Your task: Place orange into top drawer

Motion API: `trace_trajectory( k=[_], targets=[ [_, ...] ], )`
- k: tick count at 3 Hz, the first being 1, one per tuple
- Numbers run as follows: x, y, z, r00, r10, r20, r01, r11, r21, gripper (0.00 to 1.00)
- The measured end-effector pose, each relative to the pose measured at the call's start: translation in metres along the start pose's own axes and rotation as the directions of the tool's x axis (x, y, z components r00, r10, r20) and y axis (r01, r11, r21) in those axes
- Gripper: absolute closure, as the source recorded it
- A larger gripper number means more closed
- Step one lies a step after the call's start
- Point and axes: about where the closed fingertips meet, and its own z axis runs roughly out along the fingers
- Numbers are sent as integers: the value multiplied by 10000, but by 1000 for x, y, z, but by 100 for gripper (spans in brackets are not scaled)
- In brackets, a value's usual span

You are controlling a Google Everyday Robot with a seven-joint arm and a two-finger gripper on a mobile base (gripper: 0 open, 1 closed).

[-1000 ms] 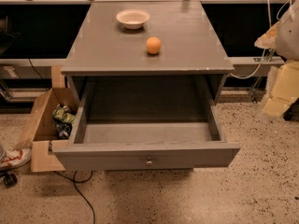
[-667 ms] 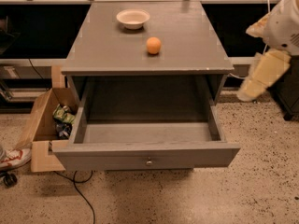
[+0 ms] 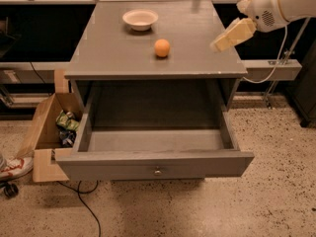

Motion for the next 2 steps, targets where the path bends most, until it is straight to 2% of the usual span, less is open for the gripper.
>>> trace_trajectory(
  k=[1, 2],
  targets=[
    [-2, -2, -3, 10000, -85, 5, 85, 10000, 44, 0],
    [-1, -1, 30, 9984, 314, 473, -299, 9990, -320, 0]
  ],
)
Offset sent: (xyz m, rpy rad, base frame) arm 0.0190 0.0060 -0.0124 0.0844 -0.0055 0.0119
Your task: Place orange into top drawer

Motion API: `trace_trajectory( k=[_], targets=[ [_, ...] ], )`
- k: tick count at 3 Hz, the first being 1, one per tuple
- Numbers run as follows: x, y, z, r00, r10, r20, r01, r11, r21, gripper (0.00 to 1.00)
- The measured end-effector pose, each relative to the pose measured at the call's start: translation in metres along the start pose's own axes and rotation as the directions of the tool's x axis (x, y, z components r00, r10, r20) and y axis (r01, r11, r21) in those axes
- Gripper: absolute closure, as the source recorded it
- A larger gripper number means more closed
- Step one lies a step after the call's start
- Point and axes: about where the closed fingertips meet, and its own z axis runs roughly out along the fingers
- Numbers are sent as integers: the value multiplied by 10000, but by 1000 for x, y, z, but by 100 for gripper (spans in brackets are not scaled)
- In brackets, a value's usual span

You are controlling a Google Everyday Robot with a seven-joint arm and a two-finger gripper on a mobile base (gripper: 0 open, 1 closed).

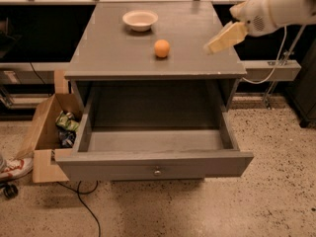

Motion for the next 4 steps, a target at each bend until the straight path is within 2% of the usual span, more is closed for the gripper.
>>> trace_trajectory(
  k=[1, 2, 3, 4],
  targets=[
    [4, -9, 53, 9969, 574, 546, -567, 9983, -135, 0],
    [5, -19, 92, 9870, 1403, 789, -1428, 9894, 266, 0],
    [2, -22, 126, 9744, 2079, 857, -2140, 9743, 705, 0],
    [-4, -18, 158, 9665, 2411, 883, -2487, 9646, 880, 0]
  ],
)
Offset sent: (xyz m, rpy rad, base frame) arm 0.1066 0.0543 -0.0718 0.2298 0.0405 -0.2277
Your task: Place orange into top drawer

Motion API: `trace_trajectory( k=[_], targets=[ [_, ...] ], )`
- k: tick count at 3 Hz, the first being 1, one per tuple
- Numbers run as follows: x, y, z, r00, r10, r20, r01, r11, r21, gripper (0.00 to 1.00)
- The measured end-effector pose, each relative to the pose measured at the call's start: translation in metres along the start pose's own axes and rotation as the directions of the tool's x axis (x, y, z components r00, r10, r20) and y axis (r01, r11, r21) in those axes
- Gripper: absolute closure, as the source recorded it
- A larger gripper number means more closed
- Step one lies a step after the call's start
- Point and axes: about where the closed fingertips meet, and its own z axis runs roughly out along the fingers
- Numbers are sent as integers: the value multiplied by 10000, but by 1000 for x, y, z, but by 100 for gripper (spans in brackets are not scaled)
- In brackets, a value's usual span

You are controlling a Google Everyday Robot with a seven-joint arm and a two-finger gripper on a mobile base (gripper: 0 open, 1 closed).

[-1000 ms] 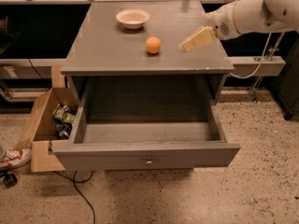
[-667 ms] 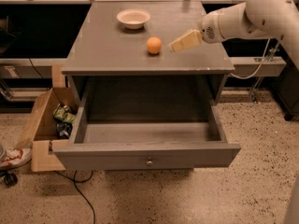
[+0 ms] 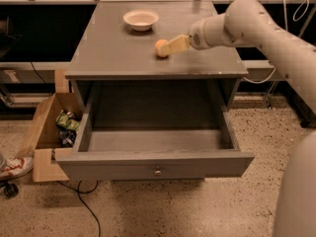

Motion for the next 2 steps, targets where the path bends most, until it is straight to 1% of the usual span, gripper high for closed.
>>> trace_trajectory(
  k=[1, 2],
  targets=[
    [-4, 11, 22, 10000, 79, -33, -79, 10000, 14, 0],
    [-10, 25, 42, 10000, 63, -31, -64, 9998, -198, 0]
  ],
)
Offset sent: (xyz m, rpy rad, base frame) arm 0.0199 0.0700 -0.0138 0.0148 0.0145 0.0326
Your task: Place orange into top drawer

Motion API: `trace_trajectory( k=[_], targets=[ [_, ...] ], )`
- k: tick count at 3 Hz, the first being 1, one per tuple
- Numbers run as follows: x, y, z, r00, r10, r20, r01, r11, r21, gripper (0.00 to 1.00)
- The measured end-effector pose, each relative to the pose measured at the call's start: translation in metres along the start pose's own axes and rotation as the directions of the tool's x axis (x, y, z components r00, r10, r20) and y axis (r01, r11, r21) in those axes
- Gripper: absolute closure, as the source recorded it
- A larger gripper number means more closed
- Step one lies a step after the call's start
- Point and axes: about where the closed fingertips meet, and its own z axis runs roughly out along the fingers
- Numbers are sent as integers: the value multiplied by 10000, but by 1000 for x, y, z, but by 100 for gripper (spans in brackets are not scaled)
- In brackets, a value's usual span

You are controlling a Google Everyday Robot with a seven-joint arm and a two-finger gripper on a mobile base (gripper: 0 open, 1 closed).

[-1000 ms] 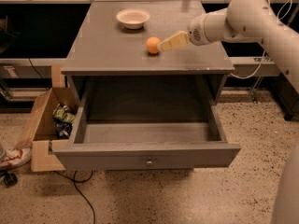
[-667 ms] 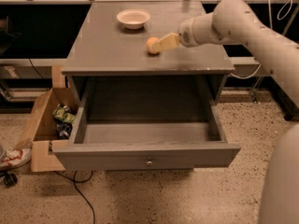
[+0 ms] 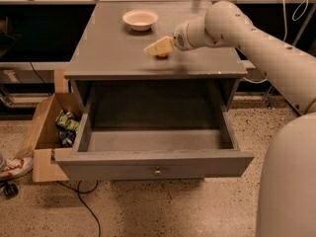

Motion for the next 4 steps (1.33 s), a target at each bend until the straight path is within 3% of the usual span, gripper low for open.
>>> trace_trajectory(
  k=[2, 3, 4],
  targets=[
    [-3, 25, 27, 10000, 46, 82, -41, 9982, -605, 42],
    [2, 26, 25, 9980, 269, 570, -206, 9941, -1069, 66],
    [-2, 22, -30, 9775, 25, 2109, 311, 9872, -1563, 97]
  ],
)
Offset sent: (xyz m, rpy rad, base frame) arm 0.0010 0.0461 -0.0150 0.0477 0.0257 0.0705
